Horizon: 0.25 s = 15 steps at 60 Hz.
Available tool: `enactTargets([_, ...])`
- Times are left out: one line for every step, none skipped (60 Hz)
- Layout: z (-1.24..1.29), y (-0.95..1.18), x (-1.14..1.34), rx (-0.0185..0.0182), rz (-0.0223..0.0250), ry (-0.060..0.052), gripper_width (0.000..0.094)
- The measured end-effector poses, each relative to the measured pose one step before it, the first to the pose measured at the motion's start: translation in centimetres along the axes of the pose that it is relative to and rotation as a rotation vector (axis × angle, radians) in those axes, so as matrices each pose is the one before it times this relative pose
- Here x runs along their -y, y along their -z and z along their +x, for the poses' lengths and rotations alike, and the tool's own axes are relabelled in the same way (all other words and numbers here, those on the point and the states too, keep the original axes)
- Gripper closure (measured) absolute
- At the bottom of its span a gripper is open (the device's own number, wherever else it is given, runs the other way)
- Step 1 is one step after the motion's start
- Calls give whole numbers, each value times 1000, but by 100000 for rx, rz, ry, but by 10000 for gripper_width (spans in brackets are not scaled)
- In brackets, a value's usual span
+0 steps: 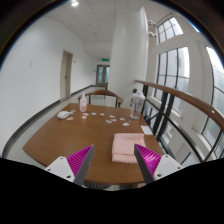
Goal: Fold towel
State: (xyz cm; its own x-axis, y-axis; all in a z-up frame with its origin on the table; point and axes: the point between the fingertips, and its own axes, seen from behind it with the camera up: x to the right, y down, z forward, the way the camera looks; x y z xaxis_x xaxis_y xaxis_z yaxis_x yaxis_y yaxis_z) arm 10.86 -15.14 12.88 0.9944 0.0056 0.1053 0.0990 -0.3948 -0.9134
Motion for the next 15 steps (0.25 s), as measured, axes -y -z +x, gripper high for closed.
enactTargets([-403, 230, -159, 105, 913, 1522, 91])
enactTargets([-446, 435, 151, -7, 723, 1319, 93])
enactTargets([-293, 471, 32, -174, 660, 1334, 93])
enactTargets([-227, 429, 41, -110, 670, 1099, 93])
enactTargets([-271, 387, 99, 501, 671, 295, 93])
enactTargets([-285, 375, 42, 1071, 383, -436, 94])
enactTargets([-275, 271, 40, 797, 539, -298, 93])
enactTargets([-232, -197, -11, -245, 607, 347, 92])
enactTargets([119, 176, -62, -952, 145, 1230, 97])
enactTargets([117, 211, -127, -717, -464, 451, 97])
enactTargets([-28, -40, -139, -790, -721, -49, 93])
enactTargets([30, 89, -168, 4, -533, 87, 87])
enactTargets([-107, 64, -161, 594, -78, -134, 88])
enactTargets([-349, 148, -91, 1207, 270, -297, 99])
enactTargets([-358, 72, -3, 1371, 443, -293, 104])
